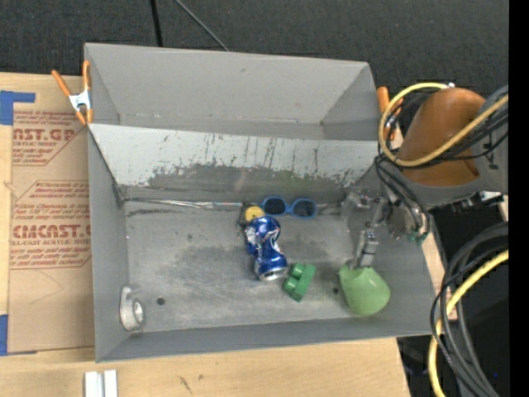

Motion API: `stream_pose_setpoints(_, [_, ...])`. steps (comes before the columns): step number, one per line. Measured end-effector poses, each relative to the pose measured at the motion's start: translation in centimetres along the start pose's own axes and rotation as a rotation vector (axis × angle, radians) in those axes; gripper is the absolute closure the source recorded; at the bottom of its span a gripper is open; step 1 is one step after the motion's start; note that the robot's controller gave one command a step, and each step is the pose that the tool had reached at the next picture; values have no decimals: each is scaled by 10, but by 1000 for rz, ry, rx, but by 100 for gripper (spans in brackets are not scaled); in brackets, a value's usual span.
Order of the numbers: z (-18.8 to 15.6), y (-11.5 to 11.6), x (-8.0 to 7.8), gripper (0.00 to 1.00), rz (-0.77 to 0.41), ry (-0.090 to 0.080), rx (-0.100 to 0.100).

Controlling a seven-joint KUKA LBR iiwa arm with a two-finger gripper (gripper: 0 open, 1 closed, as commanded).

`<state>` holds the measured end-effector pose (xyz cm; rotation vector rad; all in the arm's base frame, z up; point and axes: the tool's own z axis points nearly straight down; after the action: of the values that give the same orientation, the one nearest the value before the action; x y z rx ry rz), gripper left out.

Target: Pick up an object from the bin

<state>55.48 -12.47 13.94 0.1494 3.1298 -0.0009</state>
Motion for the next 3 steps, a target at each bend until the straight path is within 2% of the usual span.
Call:
stream_pose_setpoints(1, [50,0,35,0,-24,7,-20])
stream_pose_setpoints(2, [70,67,81,0,-33,9,-5])
stream_pose_setpoints(3, [69,62,80,100,-27,8,-1])
